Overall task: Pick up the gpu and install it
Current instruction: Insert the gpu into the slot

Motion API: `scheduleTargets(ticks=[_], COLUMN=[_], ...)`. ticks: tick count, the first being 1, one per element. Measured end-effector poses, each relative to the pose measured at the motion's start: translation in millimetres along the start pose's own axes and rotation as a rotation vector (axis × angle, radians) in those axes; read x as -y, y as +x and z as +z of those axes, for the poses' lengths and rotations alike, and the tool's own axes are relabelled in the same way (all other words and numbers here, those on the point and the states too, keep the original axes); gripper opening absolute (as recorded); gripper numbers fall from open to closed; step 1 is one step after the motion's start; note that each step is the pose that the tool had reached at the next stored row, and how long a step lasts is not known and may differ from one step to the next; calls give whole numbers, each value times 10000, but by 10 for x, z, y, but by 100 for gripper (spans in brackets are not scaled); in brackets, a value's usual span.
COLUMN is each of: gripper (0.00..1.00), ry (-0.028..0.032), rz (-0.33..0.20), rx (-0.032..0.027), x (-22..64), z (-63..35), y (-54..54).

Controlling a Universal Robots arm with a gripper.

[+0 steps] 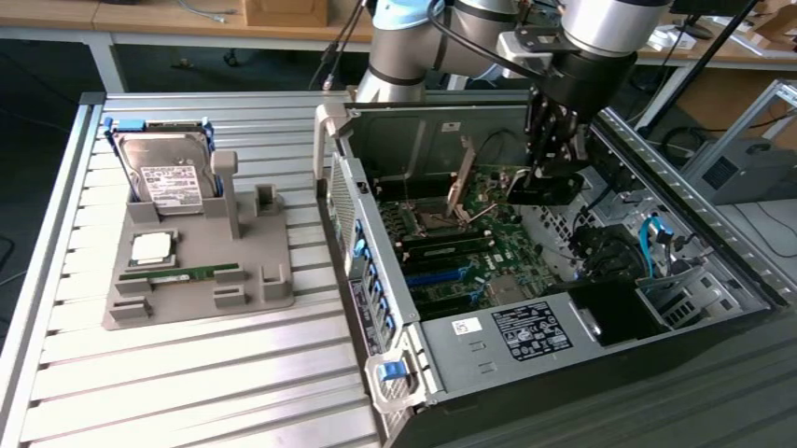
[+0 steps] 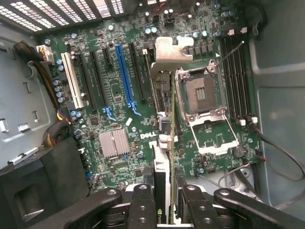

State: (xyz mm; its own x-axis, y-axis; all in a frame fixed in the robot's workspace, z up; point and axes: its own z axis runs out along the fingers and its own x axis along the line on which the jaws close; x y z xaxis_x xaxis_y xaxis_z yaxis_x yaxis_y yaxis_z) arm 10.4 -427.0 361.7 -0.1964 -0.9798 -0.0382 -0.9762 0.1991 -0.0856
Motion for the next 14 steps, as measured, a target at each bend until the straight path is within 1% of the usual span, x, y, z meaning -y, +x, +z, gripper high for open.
scheduleTargets(ticks=[14], gripper=[27], ry=[-29], rz=[-767], rx=[66], x=[0], z=[7], y=[0])
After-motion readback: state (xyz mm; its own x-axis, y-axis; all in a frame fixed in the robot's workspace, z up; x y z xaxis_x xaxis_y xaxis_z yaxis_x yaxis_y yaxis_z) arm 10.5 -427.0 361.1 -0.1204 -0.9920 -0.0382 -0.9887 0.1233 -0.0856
